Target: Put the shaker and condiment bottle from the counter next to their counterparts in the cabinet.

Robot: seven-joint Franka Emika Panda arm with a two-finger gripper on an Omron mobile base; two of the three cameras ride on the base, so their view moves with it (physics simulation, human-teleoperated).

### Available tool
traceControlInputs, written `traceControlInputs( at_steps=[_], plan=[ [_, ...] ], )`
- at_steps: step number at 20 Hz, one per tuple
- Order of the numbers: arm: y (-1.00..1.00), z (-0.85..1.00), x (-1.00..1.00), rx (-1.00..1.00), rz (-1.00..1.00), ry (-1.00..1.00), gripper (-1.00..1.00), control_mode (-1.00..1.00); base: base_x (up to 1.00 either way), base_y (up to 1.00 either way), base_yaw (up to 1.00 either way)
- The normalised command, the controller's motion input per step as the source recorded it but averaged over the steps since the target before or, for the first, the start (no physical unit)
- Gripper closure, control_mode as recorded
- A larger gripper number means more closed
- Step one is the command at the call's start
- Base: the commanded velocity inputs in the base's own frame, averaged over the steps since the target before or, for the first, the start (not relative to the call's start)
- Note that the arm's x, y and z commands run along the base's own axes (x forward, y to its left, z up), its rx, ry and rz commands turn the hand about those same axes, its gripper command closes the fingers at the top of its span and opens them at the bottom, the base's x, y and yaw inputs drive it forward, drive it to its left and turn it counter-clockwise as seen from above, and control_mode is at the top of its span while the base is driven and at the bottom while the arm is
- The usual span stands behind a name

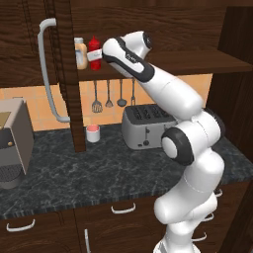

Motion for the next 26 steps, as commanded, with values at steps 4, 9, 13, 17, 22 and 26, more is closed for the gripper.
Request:
traceControlInputs(
  at_steps=[4,9,13,17,22,26],
  plan=[
    [-0.23,-0.06,-0.43,0.06,0.00,-0.01,-1.00,-1.00,0.00,0.00,0.00],
    [-0.22,0.00,-0.51,0.06,0.00,-0.03,-1.00,-1.00,0.00,0.00,0.00],
    [-0.12,0.00,-0.58,0.03,0.00,-0.04,-1.00,-1.00,0.00,0.00,0.00],
    [-0.15,0.09,-0.40,0.03,0.00,-0.02,-1.00,-1.00,0.00,0.00,0.00],
    [-0.27,0.34,-0.23,0.04,-0.01,0.00,-1.00,-1.00,0.00,0.00,0.00],
    [-0.33,0.36,-0.45,0.01,-0.05,-0.01,-1.00,-1.00,0.00,0.00,0.00]
  ],
)
